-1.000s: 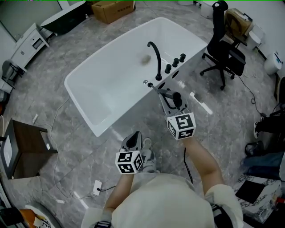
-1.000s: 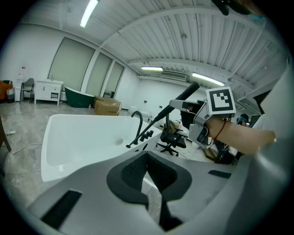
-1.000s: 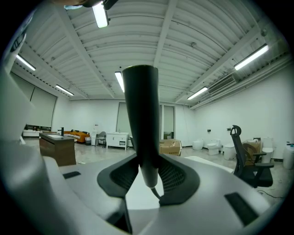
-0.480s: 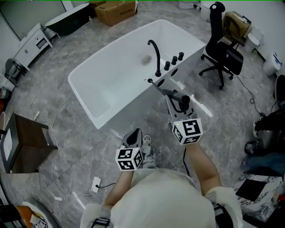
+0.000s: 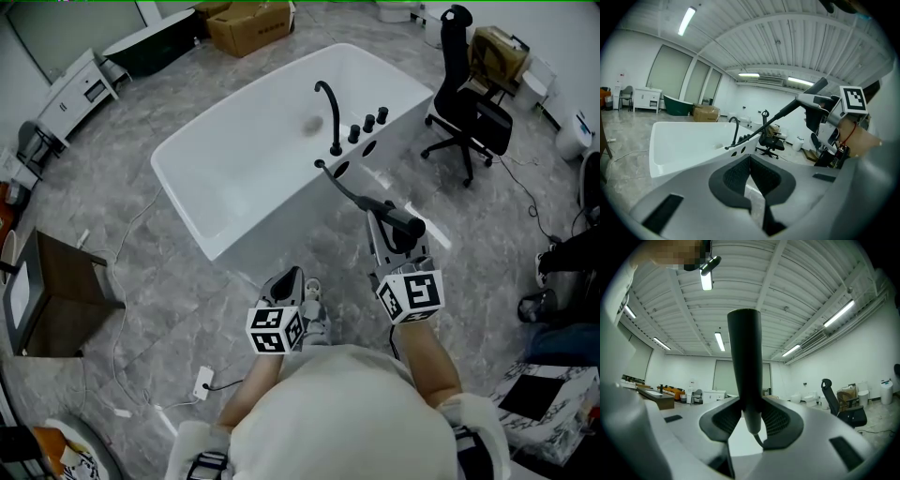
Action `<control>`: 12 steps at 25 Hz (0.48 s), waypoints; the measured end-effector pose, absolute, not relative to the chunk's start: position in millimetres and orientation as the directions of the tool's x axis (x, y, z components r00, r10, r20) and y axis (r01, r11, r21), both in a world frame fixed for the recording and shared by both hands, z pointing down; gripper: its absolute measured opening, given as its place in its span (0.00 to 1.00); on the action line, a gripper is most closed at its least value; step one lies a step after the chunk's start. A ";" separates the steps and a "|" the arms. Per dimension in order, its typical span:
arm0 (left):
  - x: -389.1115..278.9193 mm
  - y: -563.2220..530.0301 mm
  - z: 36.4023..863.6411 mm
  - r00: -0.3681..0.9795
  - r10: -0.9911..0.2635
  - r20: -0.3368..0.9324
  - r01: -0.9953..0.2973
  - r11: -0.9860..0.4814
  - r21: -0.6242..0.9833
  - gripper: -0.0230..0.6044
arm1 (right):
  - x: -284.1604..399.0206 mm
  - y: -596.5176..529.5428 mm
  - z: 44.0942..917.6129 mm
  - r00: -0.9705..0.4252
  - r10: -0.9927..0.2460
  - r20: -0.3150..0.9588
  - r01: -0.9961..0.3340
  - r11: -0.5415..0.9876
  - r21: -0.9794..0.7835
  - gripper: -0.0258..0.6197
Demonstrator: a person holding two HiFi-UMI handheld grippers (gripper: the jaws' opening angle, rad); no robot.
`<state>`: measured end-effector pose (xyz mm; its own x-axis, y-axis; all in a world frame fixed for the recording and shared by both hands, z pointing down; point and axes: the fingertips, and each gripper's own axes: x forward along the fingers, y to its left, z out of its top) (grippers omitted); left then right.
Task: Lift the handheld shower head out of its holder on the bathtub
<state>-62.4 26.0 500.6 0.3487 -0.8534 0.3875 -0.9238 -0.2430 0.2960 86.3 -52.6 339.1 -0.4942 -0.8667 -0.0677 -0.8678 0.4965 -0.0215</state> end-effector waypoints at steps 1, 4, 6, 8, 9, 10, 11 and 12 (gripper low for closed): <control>-63.4 28.6 499.6 0.349 -0.854 0.386 -0.924 -0.246 0.292 0.07 | 87.2 -45.8 336.3 -0.492 -0.867 -0.074 -0.869 0.495 -0.019 0.26; -62.9 34.0 498.2 0.352 -0.854 0.384 -0.925 -0.254 0.283 0.07 | 92.8 -28.1 328.4 -0.487 -0.868 -0.095 -0.872 0.490 -0.008 0.26; -61.9 37.0 497.0 0.352 -0.855 0.380 -0.925 -0.255 0.281 0.07 | 96.7 -18.1 323.7 -0.485 -0.868 -0.107 -0.872 0.489 -0.008 0.26; -60.6 40.8 496.2 0.352 -0.857 0.377 -0.925 -0.256 0.281 0.07 | 99.6 -8.6 319.8 -0.486 -0.866 -0.117 -0.871 0.491 -0.013 0.26; -59.6 42.5 495.9 0.352 -0.857 0.375 -0.925 -0.257 0.281 0.07 | 100.8 -4.2 318.1 -0.489 -0.864 -0.122 -0.869 0.494 -0.012 0.26; -58.3 44.1 495.7 0.353 -0.858 0.374 -0.925 -0.258 0.280 0.07 | 102.5 -0.2 316.5 -0.490 -0.862 -0.128 -0.869 0.495 -0.010 0.26; -56.9 45.6 495.5 0.354 -0.858 0.373 -0.924 -0.259 0.280 0.07 | 104.4 3.2 315.0 -0.489 -0.862 -0.134 -0.869 0.494 -0.009 0.26; -55.9 47.0 495.2 0.354 -0.858 0.373 -0.924 -0.260 0.279 0.07 | 106.5 6.2 313.3 -0.486 -0.862 -0.143 -0.871 0.492 -0.009 0.26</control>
